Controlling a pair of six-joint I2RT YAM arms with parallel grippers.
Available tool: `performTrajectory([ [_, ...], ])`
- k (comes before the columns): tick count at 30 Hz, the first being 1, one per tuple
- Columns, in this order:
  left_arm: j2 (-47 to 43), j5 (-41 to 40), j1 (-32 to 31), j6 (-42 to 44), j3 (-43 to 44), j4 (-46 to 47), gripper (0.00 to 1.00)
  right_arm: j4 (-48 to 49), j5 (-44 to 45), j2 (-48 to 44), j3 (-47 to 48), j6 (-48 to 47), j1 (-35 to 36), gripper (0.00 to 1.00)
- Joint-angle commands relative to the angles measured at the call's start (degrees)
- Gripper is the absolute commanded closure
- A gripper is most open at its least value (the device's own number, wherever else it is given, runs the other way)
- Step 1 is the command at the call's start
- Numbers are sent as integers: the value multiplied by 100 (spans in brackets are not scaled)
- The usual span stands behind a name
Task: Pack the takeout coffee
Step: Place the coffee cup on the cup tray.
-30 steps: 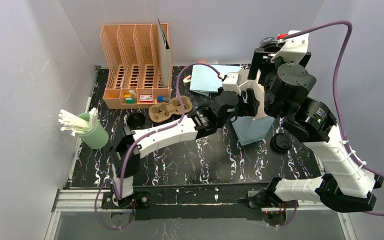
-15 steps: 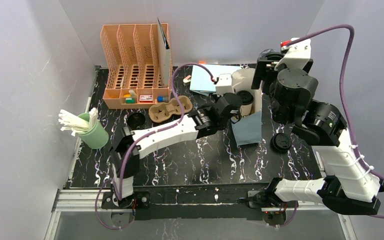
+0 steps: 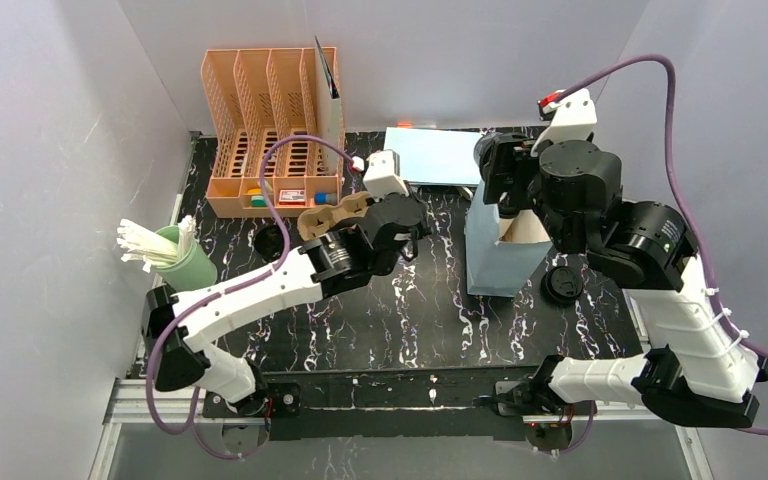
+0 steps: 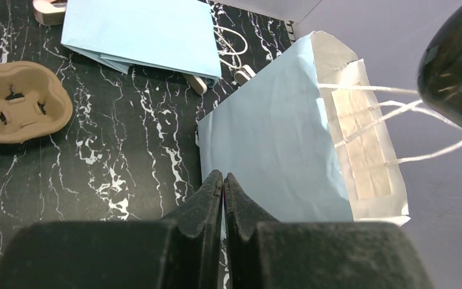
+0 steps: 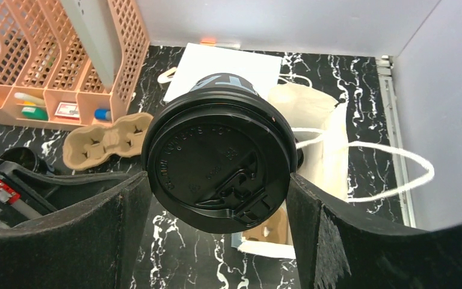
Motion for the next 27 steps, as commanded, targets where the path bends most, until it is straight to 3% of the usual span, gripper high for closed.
performTrajectory([
  [1,-418,-193,-22,-178,-339,98,93,24,-202,34,182,157,17,36],
  [2,-399,-15,-22,67,-355,296,86,-8,-133,49,224,168,17,36],
  [6,-29,910,-22,1052,-71,868,43,-41,522,-55,341,216,16,36],
  [9,374,1505,-22,1726,245,1107,29,491,944,-364,98,-162,18,38],
  [12,663,1918,-22,2406,297,1641,25,903,1160,-537,-52,-460,20,39],
  [17,1157,1748,-22,3177,525,2191,23,1318,1266,-629,-76,-774,14,39],
  [22,1885,1549,-22,3289,1342,1872,22,1698,1313,-725,-205,-1051,12,40],
  [24,2189,1408,-19,3374,1698,1742,24,1817,1342,-741,-269,-1139,17,40],
  [27,2574,877,-22,3308,2253,1391,36,1858,1377,-698,-276,-1205,14,40],
])
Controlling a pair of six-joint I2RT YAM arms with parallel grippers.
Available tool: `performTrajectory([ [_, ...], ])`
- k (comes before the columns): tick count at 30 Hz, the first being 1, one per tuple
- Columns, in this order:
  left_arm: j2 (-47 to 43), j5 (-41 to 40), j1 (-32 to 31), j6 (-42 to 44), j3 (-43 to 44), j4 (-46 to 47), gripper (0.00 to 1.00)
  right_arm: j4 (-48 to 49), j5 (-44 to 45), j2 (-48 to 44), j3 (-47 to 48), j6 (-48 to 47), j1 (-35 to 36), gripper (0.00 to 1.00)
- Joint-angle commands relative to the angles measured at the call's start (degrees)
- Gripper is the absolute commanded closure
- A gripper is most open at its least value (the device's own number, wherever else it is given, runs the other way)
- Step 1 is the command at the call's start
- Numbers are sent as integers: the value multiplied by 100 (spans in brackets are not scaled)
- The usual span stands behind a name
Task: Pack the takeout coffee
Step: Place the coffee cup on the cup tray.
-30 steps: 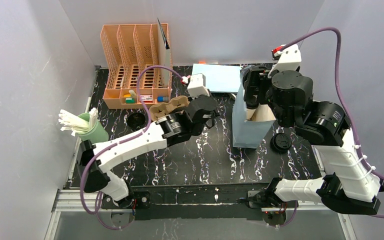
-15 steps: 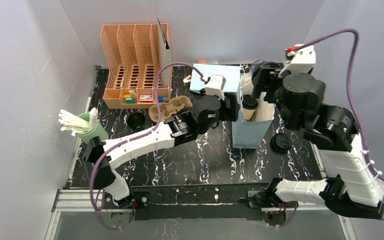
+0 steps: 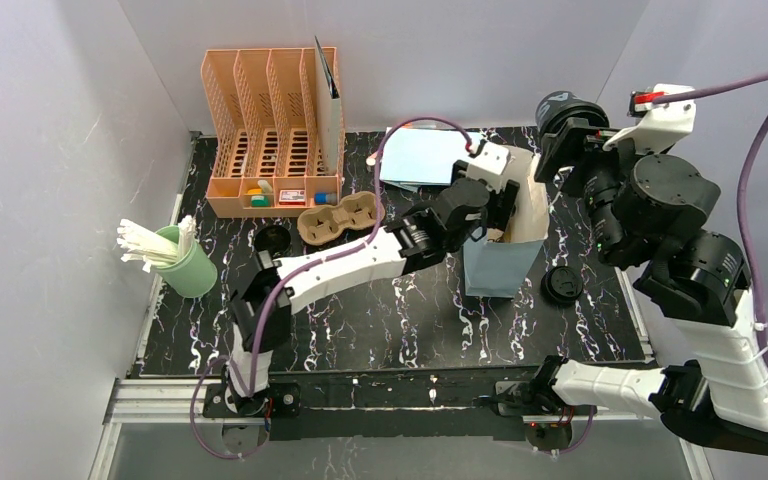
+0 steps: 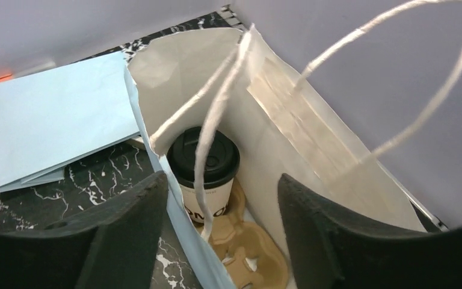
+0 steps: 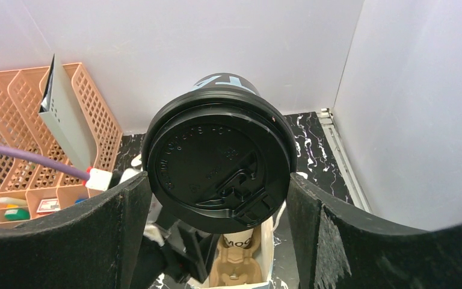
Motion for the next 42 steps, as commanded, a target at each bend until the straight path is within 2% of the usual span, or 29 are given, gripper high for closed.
performTrajectory([
  [1,405,-946,-11,121,937,-569,41,462,205,60,-26,-258,13,40],
  [3,714,-1414,-11,48,1503,-1059,59,470,219,60,-24,-274,13,40],
  [6,922,-1635,-11,115,1945,-1519,96,455,239,37,-51,-276,11,41],
  [7,892,-1678,-11,113,1982,-1593,100,441,243,25,-82,-274,11,42],
  [14,41,-1974,-63,-480,1429,-1957,100,17,62,-15,-125,130,12,45],
  [18,-790,-1987,-63,-1191,417,-1885,100,-1081,-785,335,484,1002,10,46],
  [22,-1691,-2050,-63,-1941,-571,-1611,100,-1836,-1311,635,755,1484,19,45],
  [30,-3092,-1878,-63,-3326,-2389,-1189,100,-2273,-2855,982,680,1829,19,46],
  [35,-3764,-1967,-63,-3517,-3158,-1088,100,-2129,-3624,1198,351,1943,18,46],
  [39,-4181,-2066,-63,-3647,-3463,-1261,96,-1934,-4192,1371,199,1975,14,46],
  [42,-4463,-2257,-63,-3657,-3589,-1434,83,-1905,-4357,1601,225,1960,10,46],
])
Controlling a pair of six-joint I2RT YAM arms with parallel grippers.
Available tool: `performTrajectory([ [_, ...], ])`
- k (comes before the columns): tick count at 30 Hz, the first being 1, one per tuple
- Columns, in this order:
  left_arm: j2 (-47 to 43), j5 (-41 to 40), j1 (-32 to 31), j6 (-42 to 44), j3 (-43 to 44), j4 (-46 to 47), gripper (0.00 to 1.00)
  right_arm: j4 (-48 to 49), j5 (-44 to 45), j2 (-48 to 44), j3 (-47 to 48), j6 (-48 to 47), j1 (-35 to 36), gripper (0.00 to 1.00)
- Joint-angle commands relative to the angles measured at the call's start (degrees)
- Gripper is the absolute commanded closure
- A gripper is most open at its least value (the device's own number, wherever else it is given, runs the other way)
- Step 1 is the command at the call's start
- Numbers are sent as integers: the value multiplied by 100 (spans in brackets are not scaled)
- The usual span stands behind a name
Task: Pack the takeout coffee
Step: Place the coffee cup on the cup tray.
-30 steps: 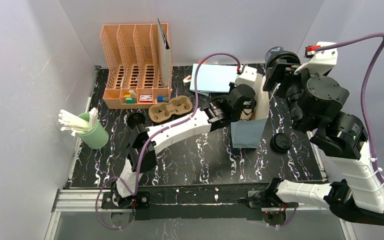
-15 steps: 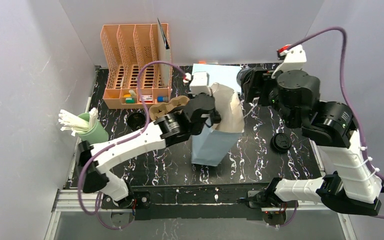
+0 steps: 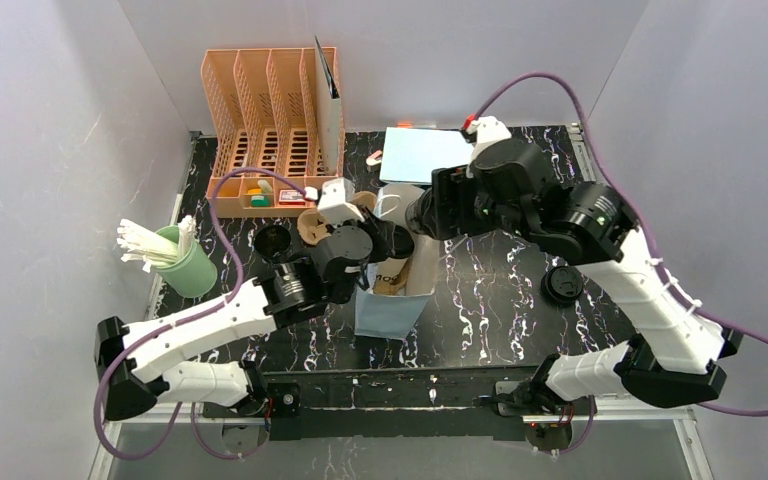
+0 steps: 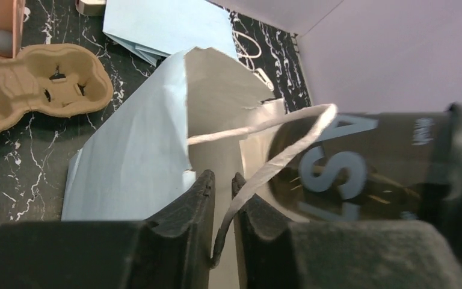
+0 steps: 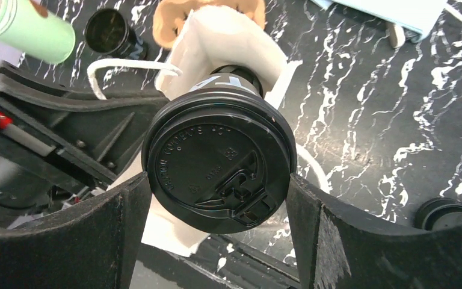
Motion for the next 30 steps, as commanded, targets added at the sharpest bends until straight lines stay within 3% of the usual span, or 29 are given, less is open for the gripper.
performTrajectory([
  [1,-534,-587,-26,-205,-161,-188,78,246,-577,244,57,62,10,46],
  [4,-740,-757,-26,298,-7,-425,65,312,-654,439,124,40,10,46],
  [9,-640,-941,-26,986,885,-1658,51,451,-762,650,100,39,13,46],
  [15,-711,-288,-26,1284,1445,-2232,35,771,-722,631,-115,116,17,48],
  [16,-694,-94,-26,1333,1532,-2280,37,797,-658,613,-149,144,16,49],
  [21,-242,1191,-26,1494,2337,-2549,73,963,-264,366,-319,249,16,52],
  [28,133,1956,-26,1472,2946,-2516,99,1013,-145,260,-501,293,17,52],
  [30,267,2034,-26,1526,3061,-2601,100,1065,-105,205,-554,318,16,53],
])
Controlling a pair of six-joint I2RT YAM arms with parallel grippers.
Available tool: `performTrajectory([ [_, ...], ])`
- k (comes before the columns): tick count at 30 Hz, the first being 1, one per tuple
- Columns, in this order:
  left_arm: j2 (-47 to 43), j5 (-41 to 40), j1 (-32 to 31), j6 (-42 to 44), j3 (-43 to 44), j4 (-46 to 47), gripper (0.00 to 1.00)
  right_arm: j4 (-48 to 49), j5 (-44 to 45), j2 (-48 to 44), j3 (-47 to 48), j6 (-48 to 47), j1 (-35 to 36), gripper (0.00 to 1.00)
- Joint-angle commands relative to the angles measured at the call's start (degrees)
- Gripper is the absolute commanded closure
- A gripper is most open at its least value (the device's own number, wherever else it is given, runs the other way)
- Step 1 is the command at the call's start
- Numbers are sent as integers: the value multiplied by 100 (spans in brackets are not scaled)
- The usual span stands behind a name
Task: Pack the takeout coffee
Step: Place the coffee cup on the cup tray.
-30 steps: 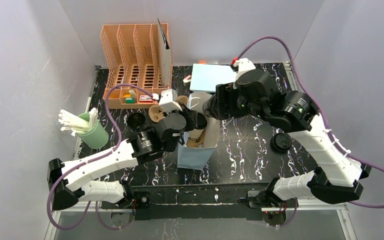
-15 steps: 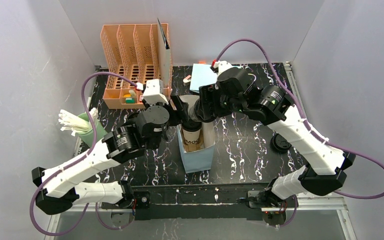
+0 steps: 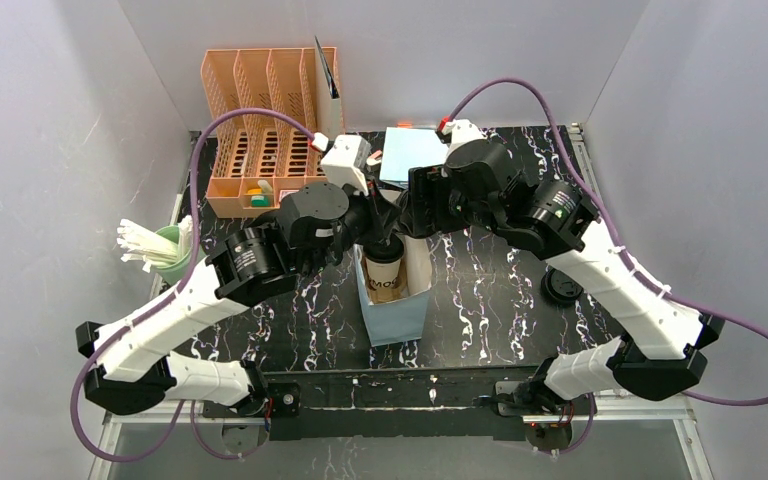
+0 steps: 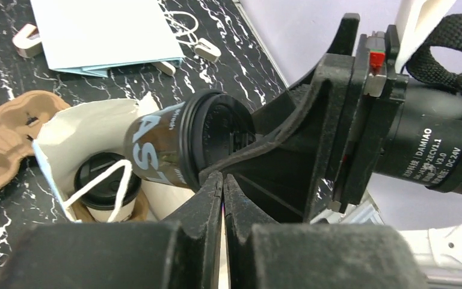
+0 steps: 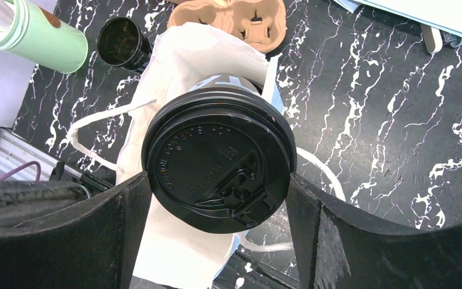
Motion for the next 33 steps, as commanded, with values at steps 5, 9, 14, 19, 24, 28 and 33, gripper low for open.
performTrajectory([
  [5,180,-300,-22,-9,160,-460,100,412,221,-312,-216,117,4,57],
  [9,311,-943,24,2,263,-925,100,395,158,-237,-247,133,10,57],
  [14,501,-568,479,0,327,-1168,100,471,45,-191,-317,168,7,57],
  [19,664,276,1221,-19,401,-1425,100,449,-42,-136,-279,183,8,57],
  [24,706,-249,1417,-14,572,-1890,98,387,-175,-16,-253,194,11,57],
  [28,643,-434,1463,-38,437,-1939,81,242,-393,237,-125,148,12,57],
  [33,709,-269,1671,26,218,-1922,64,104,-521,494,46,109,8,57],
])
